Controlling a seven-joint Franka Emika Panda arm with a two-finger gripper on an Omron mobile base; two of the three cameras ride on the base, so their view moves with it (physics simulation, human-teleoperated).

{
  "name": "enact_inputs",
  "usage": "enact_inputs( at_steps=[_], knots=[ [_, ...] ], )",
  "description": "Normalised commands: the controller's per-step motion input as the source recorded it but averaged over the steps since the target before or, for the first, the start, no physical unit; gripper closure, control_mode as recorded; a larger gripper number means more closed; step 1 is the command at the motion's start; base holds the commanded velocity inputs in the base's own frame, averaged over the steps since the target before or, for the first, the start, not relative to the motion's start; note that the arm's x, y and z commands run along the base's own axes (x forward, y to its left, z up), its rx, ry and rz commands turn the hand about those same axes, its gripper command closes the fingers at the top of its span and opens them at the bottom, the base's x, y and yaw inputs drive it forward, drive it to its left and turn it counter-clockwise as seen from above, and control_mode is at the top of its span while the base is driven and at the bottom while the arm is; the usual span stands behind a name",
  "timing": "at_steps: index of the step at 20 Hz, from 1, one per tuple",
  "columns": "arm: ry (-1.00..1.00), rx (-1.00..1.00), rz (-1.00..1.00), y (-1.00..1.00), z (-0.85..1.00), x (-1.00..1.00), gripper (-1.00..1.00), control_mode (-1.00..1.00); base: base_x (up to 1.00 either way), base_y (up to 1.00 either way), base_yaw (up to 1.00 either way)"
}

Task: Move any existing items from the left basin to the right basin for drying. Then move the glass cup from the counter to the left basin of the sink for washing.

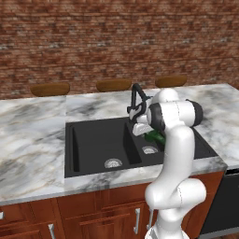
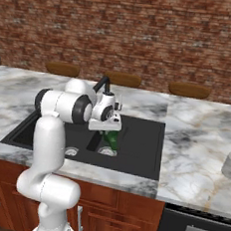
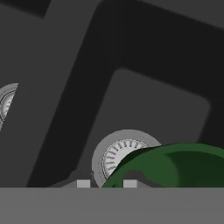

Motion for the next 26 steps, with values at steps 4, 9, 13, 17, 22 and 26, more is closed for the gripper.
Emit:
enact_inputs(
  at_steps=[4, 9, 13, 17, 22, 26],
  knots=[
    [-0.06, 0.01, 0.01, 0.00, -0.24, 0.00, 1.00, -1.00, 0.00, 0.00, 0.00],
    [-0.05, 0.02, 0.00, -0.05, -0.20, -0.08, 1.00, -1.00, 0.00, 0.00, 0.00],
    [-0.01, 0.04, 0.00, 0.00, -0.16, 0.00, 1.00, -1.00, 0.00, 0.00, 0.00],
    [-0.01, 0.05, 0.00, 0.00, -0.17, 0.00, 1.00, -1.00, 0.00, 0.00, 0.00],
    [0.00, 0.05, 0.00, 0.00, -0.22, -0.11, 1.00, -1.00, 0.00, 0.00, 0.00],
    [0.00, 0.01, 0.00, 0.00, -0.31, -0.15, 1.00, -1.00, 0.00, 0.00, 0.00]
  ],
)
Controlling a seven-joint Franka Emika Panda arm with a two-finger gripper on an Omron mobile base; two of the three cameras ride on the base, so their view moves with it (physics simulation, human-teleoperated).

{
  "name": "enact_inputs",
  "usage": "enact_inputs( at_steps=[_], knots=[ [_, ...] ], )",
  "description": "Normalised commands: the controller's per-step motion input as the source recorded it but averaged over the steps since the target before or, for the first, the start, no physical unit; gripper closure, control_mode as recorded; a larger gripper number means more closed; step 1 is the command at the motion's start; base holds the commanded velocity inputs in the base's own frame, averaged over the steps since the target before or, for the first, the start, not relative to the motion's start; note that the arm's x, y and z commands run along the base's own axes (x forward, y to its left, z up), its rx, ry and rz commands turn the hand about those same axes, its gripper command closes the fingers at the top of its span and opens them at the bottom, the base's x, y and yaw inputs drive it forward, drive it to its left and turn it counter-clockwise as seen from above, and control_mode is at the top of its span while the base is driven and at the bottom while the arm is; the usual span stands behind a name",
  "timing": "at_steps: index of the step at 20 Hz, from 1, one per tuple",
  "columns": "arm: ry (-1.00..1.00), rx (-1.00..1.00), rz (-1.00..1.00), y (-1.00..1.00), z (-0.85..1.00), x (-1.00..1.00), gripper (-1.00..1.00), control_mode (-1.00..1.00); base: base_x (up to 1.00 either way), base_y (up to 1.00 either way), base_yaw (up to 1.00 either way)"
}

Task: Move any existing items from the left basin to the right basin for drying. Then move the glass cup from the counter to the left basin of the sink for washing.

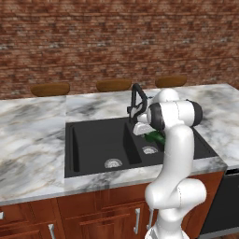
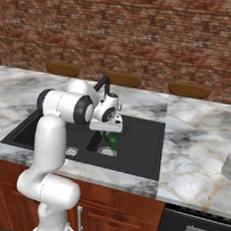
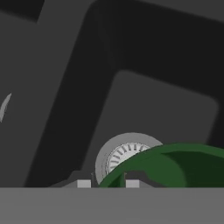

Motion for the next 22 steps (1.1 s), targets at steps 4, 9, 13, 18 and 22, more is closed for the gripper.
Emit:
enact_inputs(
  at_steps=[4, 9, 13, 18, 22],
  knots=[
    [0.00, 0.00, 0.00, 0.00, -0.32, -0.22, 1.00, -1.00, 0.00, 0.00, 0.00],
    [0.00, 0.00, 0.00, -0.08, -0.27, -0.34, 1.00, -1.00, 0.00, 0.00, 0.00],
    [0.00, 0.00, 0.00, -0.11, -0.26, -0.40, 1.00, -1.00, 0.00, 0.00, 0.00],
    [0.00, 0.00, 0.00, -0.13, -0.26, -0.49, 1.00, -1.00, 0.00, 0.00, 0.00],
    [0.00, 0.00, 0.00, -0.10, -0.28, -0.45, 1.00, -1.00, 0.00, 0.00, 0.00]
  ],
)
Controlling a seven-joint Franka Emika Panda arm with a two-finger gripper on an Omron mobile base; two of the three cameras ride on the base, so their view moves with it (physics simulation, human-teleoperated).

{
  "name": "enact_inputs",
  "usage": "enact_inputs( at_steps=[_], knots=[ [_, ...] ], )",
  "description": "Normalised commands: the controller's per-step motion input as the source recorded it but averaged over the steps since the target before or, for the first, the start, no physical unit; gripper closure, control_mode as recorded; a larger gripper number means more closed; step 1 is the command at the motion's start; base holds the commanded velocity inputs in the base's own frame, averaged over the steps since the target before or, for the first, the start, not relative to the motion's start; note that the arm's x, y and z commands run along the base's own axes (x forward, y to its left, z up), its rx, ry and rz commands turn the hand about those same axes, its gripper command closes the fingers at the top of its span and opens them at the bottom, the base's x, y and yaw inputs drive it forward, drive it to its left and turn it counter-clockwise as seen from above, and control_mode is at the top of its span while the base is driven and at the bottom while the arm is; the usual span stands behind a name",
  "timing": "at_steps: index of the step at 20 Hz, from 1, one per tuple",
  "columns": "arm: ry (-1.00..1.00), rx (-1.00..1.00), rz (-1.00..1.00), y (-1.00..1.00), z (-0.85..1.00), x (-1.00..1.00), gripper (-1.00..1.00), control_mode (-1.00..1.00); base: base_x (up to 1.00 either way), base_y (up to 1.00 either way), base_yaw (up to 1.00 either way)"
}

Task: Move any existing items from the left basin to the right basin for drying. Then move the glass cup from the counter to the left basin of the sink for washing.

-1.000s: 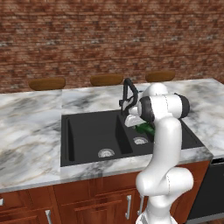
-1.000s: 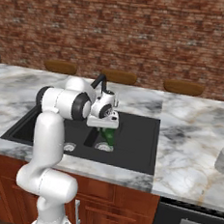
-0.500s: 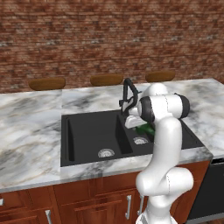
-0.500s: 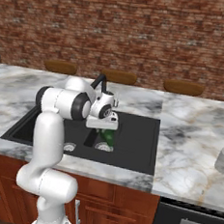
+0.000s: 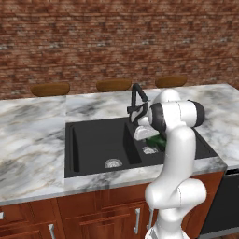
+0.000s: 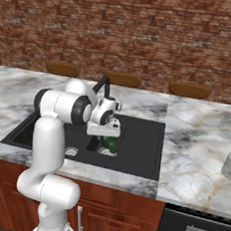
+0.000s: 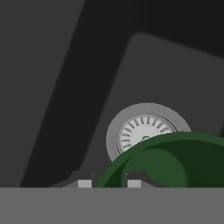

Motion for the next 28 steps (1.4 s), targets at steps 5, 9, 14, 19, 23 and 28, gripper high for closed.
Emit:
enact_inputs(
  at_steps=[5, 9, 14, 19, 23, 28],
  knots=[
    [0.00, 0.00, 0.00, -0.07, -0.26, -0.40, 1.00, -1.00, 0.00, 0.00, 0.00],
    [0.00, 0.00, 0.00, -0.07, -0.27, -0.31, 1.00, -1.00, 0.00, 0.00, 0.00],
    [0.00, 0.00, 0.00, -0.08, -0.26, -0.27, 1.00, -1.00, 0.00, 0.00, 0.00],
    [0.00, 0.00, 0.00, -0.10, -0.26, -0.31, 1.00, -1.00, 0.00, 0.00, 0.00],
    [0.00, 0.00, 0.00, -0.14, -0.31, -0.35, 1.00, -1.00, 0.00, 0.00, 0.00],
    [0.00, 0.00, 0.00, -0.17, -0.31, -0.33, 1.00, -1.00, 0.00, 0.00, 0.00]
  ],
)
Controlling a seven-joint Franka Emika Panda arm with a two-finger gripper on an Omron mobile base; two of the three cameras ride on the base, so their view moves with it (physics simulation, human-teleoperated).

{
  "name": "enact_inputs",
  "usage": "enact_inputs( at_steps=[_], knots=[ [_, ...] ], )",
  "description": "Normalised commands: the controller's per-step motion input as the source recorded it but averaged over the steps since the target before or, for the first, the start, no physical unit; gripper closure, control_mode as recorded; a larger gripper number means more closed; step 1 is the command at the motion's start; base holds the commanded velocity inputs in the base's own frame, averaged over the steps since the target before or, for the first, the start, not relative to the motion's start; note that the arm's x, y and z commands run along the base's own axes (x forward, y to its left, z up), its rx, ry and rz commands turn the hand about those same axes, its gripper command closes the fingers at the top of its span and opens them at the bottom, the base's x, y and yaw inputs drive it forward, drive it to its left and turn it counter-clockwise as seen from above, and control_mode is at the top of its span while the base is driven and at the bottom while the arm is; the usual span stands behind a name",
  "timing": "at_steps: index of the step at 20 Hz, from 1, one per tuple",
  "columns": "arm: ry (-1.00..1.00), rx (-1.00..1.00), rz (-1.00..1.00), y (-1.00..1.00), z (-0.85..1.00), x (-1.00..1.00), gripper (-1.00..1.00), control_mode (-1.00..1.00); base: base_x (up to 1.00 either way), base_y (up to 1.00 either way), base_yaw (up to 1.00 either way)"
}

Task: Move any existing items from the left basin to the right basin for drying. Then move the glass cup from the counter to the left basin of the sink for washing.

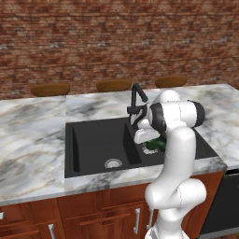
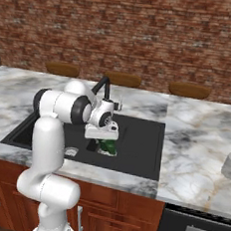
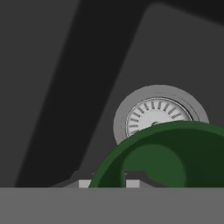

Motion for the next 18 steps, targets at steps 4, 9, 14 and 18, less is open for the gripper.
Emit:
enact_inputs(
  at_steps=[4, 9, 14, 18],
  knots=[
    [0.00, 0.00, 0.00, -0.16, -0.30, -0.31, 1.00, -1.00, 0.00, 0.00, 0.00],
    [0.00, 0.00, 0.00, -0.14, -0.29, -0.31, -1.00, -1.00, 0.00, 0.00, 0.00],
    [0.00, 0.00, 0.00, -0.19, -0.20, -0.41, -1.00, -1.00, 0.00, 0.00, 0.00],
    [-0.01, 0.01, 0.00, -0.18, -0.01, -0.44, -1.00, -1.00, 0.00, 0.00, 0.00]
  ],
)
